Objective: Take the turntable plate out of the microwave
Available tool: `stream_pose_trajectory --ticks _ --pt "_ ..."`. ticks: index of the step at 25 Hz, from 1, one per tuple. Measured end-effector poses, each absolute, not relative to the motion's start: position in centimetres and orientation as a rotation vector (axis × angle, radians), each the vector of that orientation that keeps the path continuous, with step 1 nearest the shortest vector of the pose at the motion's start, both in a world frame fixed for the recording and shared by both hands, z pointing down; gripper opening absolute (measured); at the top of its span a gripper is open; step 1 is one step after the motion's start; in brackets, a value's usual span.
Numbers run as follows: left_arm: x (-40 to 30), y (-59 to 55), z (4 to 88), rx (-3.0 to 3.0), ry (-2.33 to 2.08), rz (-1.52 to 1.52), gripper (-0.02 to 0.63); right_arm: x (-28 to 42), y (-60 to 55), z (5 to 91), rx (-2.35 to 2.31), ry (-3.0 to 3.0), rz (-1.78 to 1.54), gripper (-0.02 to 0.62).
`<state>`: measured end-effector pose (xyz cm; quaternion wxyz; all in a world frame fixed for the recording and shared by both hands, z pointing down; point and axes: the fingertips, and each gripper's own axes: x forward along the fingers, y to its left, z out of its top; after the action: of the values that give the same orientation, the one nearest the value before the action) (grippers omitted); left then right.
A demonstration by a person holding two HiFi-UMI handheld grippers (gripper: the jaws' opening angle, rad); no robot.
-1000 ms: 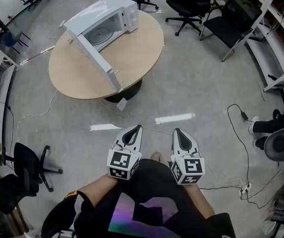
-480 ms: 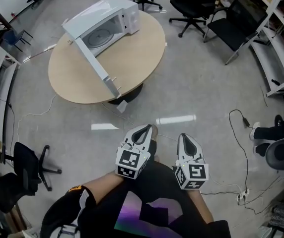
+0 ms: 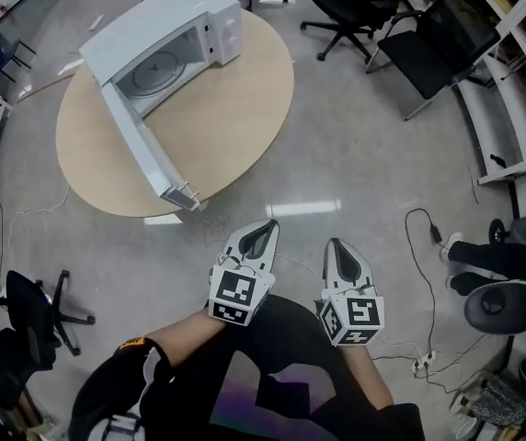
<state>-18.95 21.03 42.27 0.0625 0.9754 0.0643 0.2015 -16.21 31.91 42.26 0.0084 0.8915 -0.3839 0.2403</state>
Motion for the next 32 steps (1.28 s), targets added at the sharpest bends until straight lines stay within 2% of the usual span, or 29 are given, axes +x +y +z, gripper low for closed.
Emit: stream_pose_trajectory --ticks 12,26,32 --pt "-7.9 12.5 42.9 2.858 0.121 0.522 0.046 -5.7 24.0 42.0 2.685 -1.186 0.767 0.015" --pt "-4.8 5.0 42.8 2.848 -0.259 0.578 0.046 1.7 16.0 41.6 2.577 -1.537 0.719 0.015" --pt "-2.9 2.2 41.3 2.797 -0.577 0.582 0.047 6.2 11.4 40.5 2.405 -1.826 0.686 0.015"
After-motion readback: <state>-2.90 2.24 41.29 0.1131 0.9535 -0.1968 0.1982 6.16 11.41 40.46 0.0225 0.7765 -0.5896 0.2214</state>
